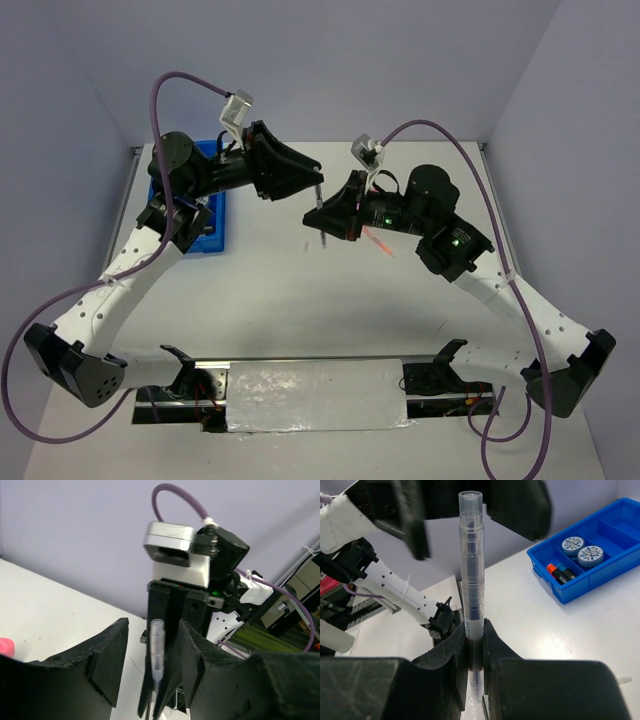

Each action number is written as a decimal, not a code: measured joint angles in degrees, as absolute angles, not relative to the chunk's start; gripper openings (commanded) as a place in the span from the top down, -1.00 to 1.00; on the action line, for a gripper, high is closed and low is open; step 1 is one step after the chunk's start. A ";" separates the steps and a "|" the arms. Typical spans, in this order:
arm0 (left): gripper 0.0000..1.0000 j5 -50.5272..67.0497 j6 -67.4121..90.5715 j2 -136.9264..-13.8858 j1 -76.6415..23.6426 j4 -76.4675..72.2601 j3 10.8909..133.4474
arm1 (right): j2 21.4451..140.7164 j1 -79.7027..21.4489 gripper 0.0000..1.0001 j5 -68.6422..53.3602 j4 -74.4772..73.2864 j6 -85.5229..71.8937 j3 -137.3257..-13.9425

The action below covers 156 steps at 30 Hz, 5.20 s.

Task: Sort the stationery into containers
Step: Close the pen cap on the pen, then place the pen in the storage box.

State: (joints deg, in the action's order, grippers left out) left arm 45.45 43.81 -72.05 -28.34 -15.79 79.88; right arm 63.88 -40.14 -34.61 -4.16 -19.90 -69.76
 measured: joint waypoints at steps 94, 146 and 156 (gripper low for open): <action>-0.29 36.21 46.94 -64.86 -27.29 -14.20 70.85 | 69.56 -38.87 1.00 -38.68 -9.82 -16.99 -76.38; 0.99 -11.29 78.67 -105.49 10.00 7.11 84.93 | 56.88 -32.01 -0.99 -14.17 -24.69 -21.04 -64.16; 0.90 -15.31 79.24 -107.20 10.87 2.07 80.75 | 58.54 -32.01 -0.99 -15.66 -26.65 -19.11 -64.16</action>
